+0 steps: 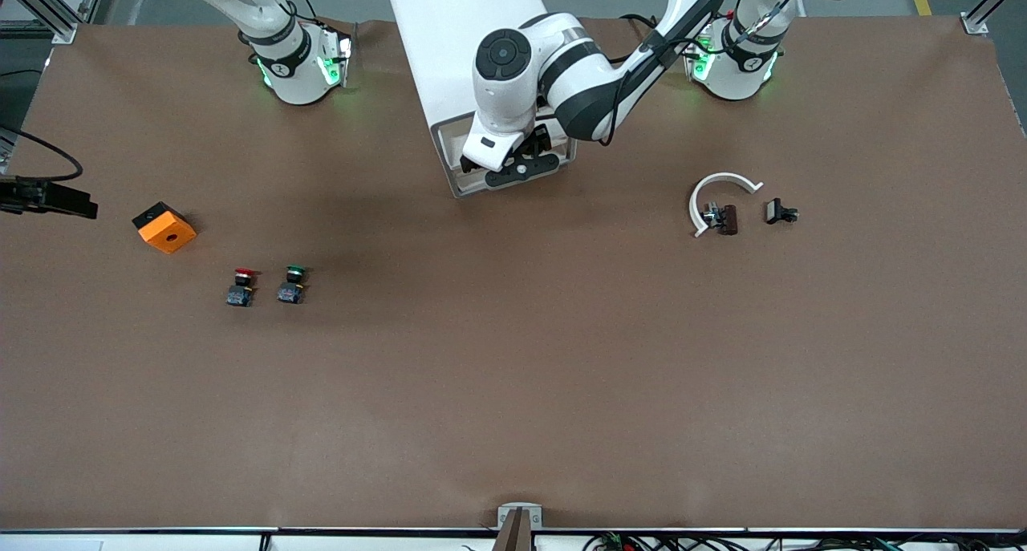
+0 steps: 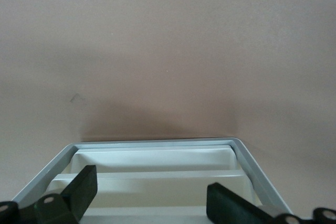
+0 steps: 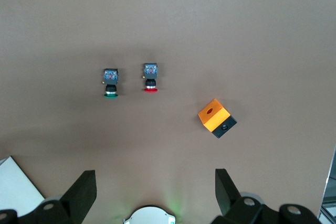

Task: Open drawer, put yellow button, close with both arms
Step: 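Push the drawer fully shut with the left gripper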

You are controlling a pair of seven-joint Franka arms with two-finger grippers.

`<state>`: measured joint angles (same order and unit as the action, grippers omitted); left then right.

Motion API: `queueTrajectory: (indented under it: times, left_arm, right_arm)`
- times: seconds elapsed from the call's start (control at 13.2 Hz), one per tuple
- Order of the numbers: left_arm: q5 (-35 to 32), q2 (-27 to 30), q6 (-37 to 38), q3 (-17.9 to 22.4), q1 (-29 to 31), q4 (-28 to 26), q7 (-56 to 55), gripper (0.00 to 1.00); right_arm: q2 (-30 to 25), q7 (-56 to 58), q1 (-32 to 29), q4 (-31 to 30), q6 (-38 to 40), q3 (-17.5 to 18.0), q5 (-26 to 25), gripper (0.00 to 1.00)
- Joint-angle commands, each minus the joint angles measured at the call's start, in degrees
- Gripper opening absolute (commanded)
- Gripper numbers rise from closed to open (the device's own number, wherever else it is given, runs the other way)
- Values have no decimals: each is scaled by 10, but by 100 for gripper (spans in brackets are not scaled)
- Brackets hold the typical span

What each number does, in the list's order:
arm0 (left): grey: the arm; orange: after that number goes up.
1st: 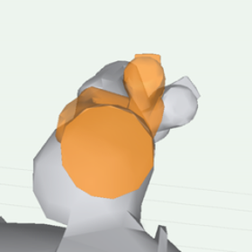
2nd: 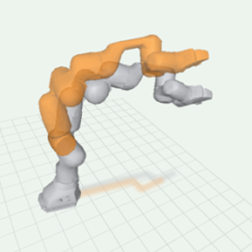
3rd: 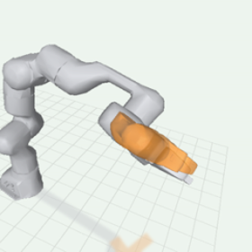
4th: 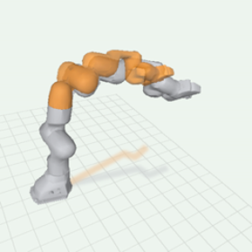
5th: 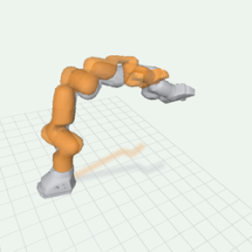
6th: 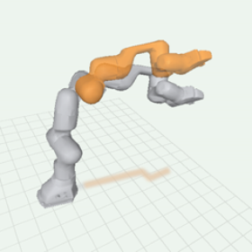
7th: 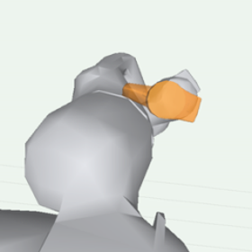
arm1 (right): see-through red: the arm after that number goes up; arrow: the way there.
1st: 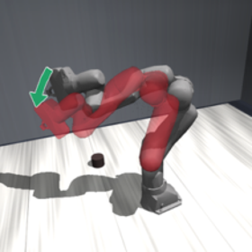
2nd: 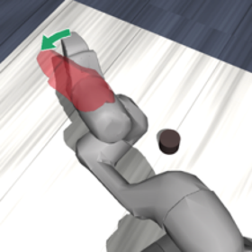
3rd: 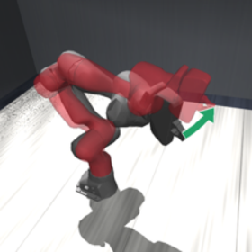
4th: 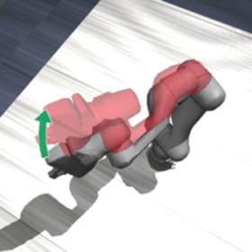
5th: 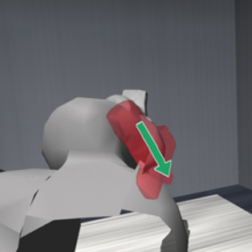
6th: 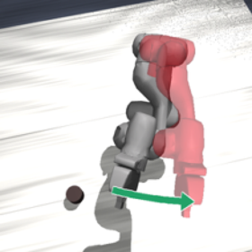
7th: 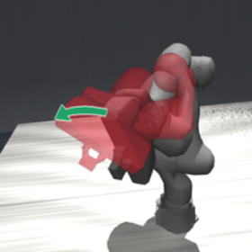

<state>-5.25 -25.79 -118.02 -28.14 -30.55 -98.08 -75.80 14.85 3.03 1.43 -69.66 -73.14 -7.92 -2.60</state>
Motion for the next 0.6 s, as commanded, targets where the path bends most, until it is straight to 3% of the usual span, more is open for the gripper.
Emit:
queueTrajectory:
  times: [0.0,0.23,0.53]
  left_arm:
    - [8,-9,4,-2,-10,22,-11,100]
    - [43,-8,5,-2,-13,24,-10,100]
    - [67,-14,5,-2,-26,24,-11,100]
  right_arm:
    - [-17,-1,-12,11,18,6,3,100]
    - [-54,-2,-25,-10,20,5,34,100]
    - [-143,1,-35,-119,-64,8,46,100]
